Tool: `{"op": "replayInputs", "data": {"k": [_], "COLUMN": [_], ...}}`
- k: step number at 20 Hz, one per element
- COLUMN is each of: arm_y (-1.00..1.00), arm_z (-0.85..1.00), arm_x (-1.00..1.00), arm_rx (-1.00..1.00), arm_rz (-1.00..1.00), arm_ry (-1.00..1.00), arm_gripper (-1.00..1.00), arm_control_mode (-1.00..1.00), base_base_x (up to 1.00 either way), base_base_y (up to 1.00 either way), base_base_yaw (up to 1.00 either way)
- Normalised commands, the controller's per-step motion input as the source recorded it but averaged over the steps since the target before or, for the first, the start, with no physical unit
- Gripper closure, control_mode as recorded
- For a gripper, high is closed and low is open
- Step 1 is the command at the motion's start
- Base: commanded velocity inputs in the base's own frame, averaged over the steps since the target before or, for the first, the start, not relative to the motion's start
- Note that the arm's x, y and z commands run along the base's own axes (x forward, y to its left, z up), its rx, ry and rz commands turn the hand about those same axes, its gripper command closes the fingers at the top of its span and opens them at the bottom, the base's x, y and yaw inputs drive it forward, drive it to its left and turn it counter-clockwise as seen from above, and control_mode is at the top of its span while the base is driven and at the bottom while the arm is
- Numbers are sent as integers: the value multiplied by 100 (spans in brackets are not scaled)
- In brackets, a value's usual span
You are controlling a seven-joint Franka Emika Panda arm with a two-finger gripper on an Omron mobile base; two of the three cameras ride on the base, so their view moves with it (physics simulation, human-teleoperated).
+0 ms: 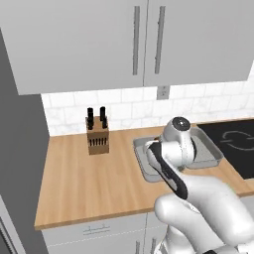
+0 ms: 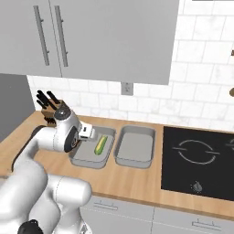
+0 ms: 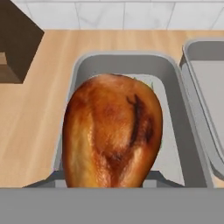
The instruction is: Place one corn and one chicken drumstick in each tupperware on the nearby counter, to pack two identical lunches.
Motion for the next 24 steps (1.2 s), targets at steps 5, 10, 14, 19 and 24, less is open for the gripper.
{"op": "replayInputs", "data": {"k": [5,10,14,19,24], "arm_y": [-10,0,3,0,0], "arm_z": [-37,-39,-7,0,7], "arm_x": [96,45,3,0,8], "arm_rx": [0,0,0,0,0], "arm_rz": [0,0,0,0,0], "arm_ry": [0,2,7,2,10], "arm_gripper": [100,100,-100,-100,-100], "arm_control_mode": [-100,-100,-100,-100,-100], "base_base_x": [0,0,0,0,0], "base_base_y": [0,0,0,0,0], "base_base_yaw": [0,0,0,0,0]}}
